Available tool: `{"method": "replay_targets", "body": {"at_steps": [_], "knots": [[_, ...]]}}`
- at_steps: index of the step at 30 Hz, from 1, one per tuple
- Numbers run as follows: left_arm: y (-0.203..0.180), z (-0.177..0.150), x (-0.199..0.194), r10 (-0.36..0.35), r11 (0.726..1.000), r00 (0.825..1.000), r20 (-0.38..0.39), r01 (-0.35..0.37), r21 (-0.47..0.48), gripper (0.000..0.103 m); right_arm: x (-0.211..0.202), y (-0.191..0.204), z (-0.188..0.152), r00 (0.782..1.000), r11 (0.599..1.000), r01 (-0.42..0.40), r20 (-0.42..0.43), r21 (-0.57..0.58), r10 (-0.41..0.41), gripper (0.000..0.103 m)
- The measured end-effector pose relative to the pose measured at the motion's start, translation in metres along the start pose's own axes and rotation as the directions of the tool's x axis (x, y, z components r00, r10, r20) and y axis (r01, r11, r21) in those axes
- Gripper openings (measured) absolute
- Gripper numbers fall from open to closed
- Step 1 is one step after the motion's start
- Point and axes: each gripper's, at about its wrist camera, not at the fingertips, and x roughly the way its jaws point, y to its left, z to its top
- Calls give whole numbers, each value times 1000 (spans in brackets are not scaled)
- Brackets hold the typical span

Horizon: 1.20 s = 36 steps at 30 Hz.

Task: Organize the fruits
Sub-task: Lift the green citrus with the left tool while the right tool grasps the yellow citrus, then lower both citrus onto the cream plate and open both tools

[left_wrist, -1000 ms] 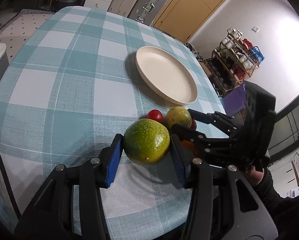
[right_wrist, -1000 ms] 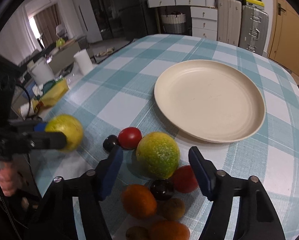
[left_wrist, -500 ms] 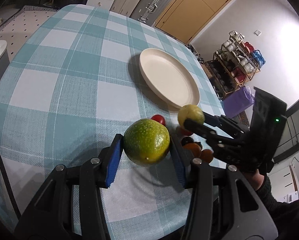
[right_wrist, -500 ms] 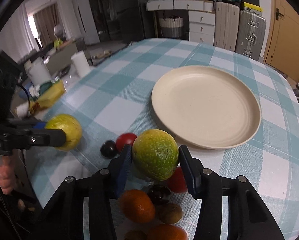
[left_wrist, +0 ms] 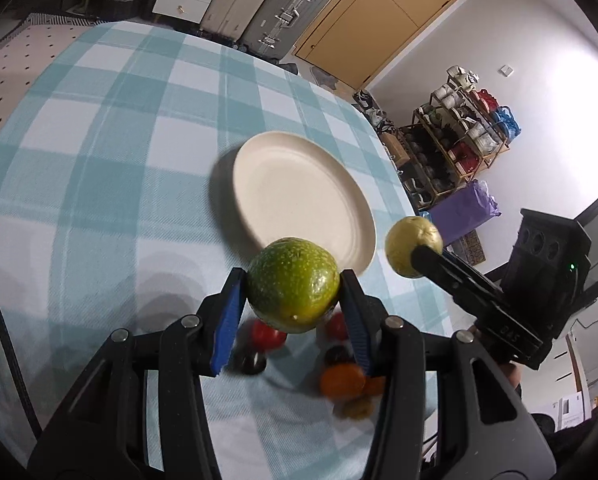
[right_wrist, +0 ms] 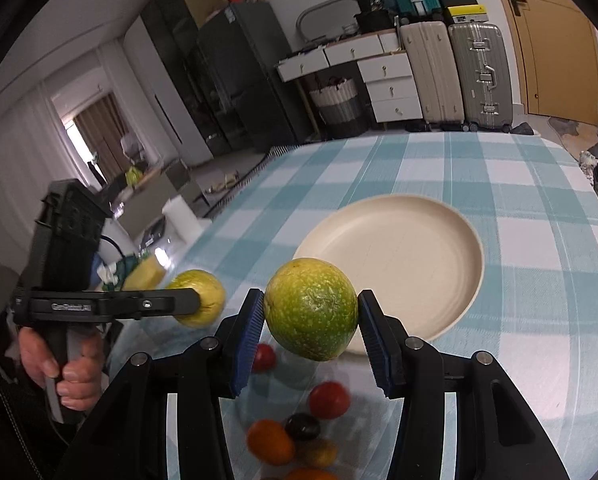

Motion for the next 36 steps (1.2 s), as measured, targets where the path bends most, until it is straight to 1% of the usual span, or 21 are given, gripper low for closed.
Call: {"method": "replay_targets", "body": {"at_steps": [4, 8, 17, 20, 22, 25, 29, 32, 36], "knots": [[-6, 22, 21, -8, 1000, 1000, -13, 8, -6, 44, -2, -17, 17, 999, 1000, -1, 32, 26, 0, 49], [-13, 45, 41, -7, 1000, 1000, -22, 7, 1, 44, 5, -33, 32, 999, 999, 11, 40, 33, -13, 49], [-16, 95, 93, -13, 1000, 998, -56, 13, -9, 44, 41, -71, 57, 1000, 996, 19, 9, 82, -20, 49], [-11, 109, 116, -18, 999, 997, -75, 16, -32, 44, 57, -84, 62, 1000, 994, 13, -8, 105, -12, 49], [-7, 116, 130, -25, 998, 996, -88, 20, -54, 44, 66, -91, 63, 1000, 992, 14, -24, 126, -11, 49], [-3, 122, 147, -22, 998, 995, -102, 16, -61, 44, 77, -102, 62, 999, 986, 8, -32, 164, -2, 49], [-2, 126, 168, -6, 999, 993, -119, 0, -50, 44, 92, -108, 60, 998, 987, 24, -55, 161, -15, 49], [1, 129, 177, 5, 998, 993, -122, -12, -57, 44, 100, -112, 61, 998, 987, 31, -64, 159, -21, 49], [3, 133, 182, 2, 996, 992, -129, -13, -83, 45, 108, -118, 64, 998, 984, 24, -67, 176, -12, 50]]}}
